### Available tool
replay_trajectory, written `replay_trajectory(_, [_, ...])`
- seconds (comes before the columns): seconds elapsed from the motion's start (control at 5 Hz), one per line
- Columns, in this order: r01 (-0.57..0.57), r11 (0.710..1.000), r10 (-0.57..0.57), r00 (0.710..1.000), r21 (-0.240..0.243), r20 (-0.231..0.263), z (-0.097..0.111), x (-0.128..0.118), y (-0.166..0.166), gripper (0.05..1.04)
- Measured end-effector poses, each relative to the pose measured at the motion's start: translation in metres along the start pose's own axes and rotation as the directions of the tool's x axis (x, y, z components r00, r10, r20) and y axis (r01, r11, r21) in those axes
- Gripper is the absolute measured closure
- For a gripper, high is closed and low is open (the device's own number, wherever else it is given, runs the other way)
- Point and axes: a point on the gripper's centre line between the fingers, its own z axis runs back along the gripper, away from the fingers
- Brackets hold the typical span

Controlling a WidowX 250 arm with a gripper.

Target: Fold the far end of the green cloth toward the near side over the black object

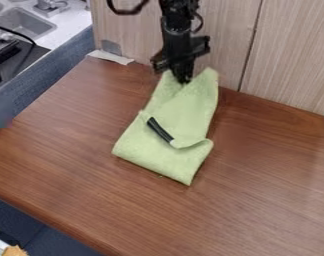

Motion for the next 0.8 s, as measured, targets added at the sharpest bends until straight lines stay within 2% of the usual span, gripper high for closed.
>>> replay_trajectory(0.4, [0.031,0.997,-0.029,0.999,-0.071,0.029,0.041,-0.009,0.008,1.02])
replay_trajectory(0.8, [0.111,0.989,-0.105,0.992,-0.095,0.067,0.076,-0.043,0.038,1.021])
